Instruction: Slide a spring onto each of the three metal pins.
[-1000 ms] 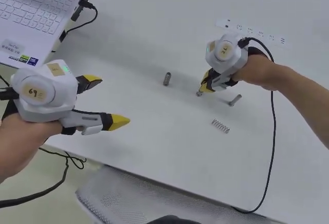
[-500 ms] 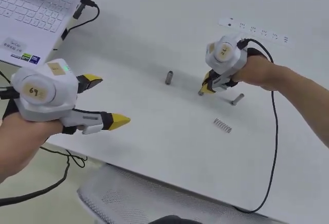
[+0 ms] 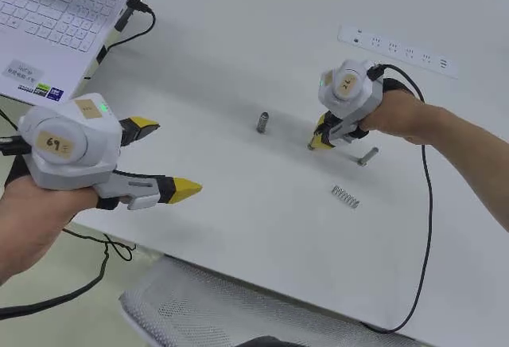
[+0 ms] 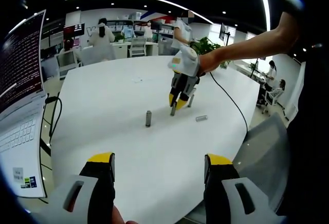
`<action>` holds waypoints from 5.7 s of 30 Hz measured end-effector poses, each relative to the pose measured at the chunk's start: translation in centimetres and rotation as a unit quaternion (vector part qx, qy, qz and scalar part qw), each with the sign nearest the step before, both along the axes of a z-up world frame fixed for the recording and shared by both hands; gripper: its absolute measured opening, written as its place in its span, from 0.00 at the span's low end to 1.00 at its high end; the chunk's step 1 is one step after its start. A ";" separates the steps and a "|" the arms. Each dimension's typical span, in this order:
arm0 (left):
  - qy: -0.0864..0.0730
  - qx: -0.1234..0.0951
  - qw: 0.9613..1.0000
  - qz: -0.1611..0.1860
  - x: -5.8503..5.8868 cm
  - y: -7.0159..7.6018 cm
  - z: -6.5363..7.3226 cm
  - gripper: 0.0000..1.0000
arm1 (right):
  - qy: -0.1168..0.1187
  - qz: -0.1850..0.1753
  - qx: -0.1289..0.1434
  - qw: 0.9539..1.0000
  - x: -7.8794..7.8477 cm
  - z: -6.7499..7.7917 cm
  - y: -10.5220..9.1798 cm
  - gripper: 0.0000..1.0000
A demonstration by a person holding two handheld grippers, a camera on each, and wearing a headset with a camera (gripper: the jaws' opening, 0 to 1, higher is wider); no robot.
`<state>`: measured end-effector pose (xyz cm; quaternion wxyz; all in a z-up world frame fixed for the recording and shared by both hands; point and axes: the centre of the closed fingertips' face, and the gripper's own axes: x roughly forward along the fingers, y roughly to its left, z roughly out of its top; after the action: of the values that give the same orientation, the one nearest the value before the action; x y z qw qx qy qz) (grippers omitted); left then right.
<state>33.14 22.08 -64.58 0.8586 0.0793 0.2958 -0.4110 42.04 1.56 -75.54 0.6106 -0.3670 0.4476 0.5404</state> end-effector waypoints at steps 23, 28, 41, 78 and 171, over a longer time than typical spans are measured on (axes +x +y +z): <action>-0.004 0.001 1.000 -0.003 0.2 -0.2 0.3 0.67 | -0.004 -0.029 0.012 1.000 0.4 0.8 -0.8 0.25; -0.005 0.001 1.000 -0.004 0.2 -0.3 0.4 0.67 | -0.008 -0.052 0.031 0.998 0.7 1.7 -0.9 0.26; -0.008 0.001 1.000 -0.009 0.3 -0.7 0.7 0.67 | -0.009 -0.135 0.106 0.985 1.1 3.6 -1.3 0.28; -0.015 -0.004 1.000 -0.018 1.1 -2.1 1.7 0.67 | -0.044 -0.265 0.215 0.939 -0.3 7.0 -5.4 0.35; -0.019 -0.010 0.999 -0.048 1.8 -5.1 2.2 0.68 | -0.085 -0.446 0.292 0.842 -14.8 10.1 -12.1 0.71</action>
<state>34.98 16.99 -62.34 0.8444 0.0929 0.2710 -0.4527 27.24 -10.57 -65.40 0.9000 0.0231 0.3311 0.2825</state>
